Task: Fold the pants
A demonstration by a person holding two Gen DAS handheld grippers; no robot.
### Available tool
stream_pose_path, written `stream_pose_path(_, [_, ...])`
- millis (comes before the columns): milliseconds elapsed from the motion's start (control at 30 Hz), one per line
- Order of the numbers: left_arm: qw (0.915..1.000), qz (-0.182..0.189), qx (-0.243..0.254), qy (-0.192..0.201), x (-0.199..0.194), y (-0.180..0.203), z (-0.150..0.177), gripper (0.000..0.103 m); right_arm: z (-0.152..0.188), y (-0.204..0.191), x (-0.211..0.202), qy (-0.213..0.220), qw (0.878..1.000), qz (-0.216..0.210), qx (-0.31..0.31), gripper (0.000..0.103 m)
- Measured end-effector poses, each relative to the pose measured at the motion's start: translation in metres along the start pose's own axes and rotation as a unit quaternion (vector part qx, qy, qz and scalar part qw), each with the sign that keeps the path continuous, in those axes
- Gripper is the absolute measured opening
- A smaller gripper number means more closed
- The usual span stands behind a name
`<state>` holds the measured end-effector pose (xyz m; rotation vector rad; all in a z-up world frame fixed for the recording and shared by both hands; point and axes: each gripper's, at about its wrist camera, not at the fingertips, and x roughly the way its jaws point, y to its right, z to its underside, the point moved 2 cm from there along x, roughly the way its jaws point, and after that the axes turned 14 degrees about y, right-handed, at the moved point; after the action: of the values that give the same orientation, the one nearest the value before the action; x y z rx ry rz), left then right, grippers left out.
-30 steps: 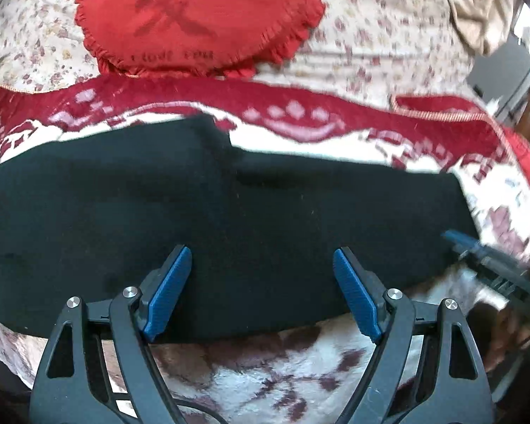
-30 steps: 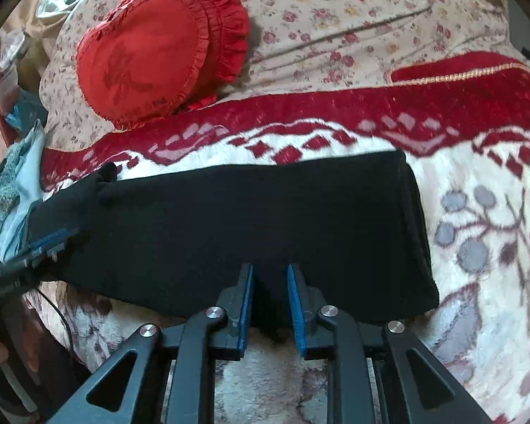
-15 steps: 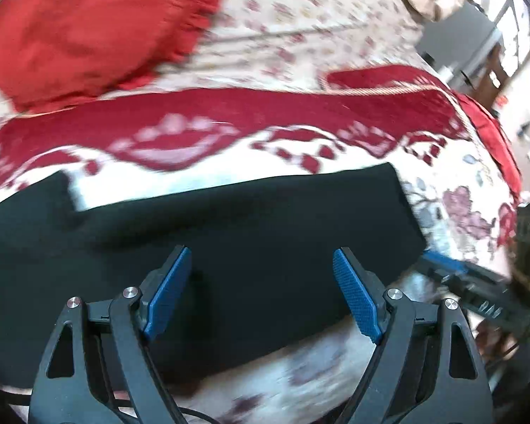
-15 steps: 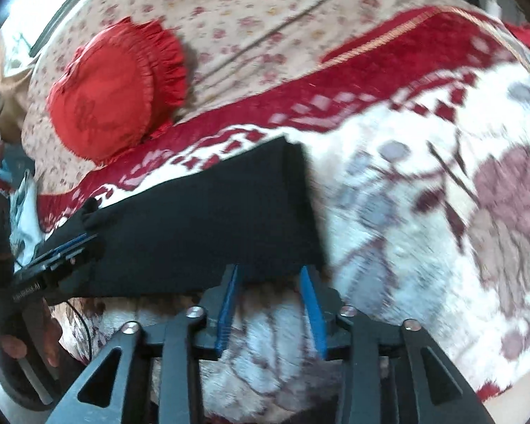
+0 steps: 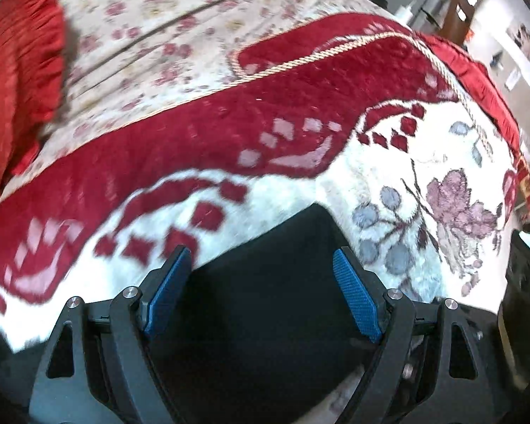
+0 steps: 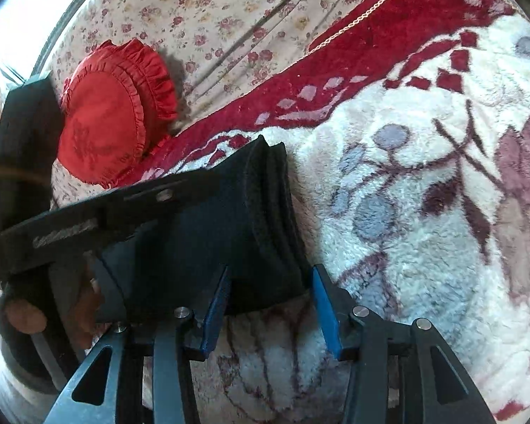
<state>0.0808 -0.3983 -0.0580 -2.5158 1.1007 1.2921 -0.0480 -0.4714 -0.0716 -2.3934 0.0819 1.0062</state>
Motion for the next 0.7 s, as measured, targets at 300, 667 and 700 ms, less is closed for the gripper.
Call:
stream_pose_path(300, [0.9963,0.0,0.083,-0.023,0.034,0.029,-0.002,0.076,0.001,0.006,-0.001,0.017,0.999,-0.022,0.027,0.047])
stream_pose_path(667, [0.9978,0.05,0.041,0.015,0.002,0.012,-0.007,0.024,-0.011,-0.01,-0.014,0.048,0.997,-0.055,0.027,0.014])
stream_pose_path(700, [0.9974,0.055,0.035,0.029,-0.014,0.007,-0.013,0.024,-0.015,-0.019,-0.019,0.053,0.996,-0.064,0.018,0.014])
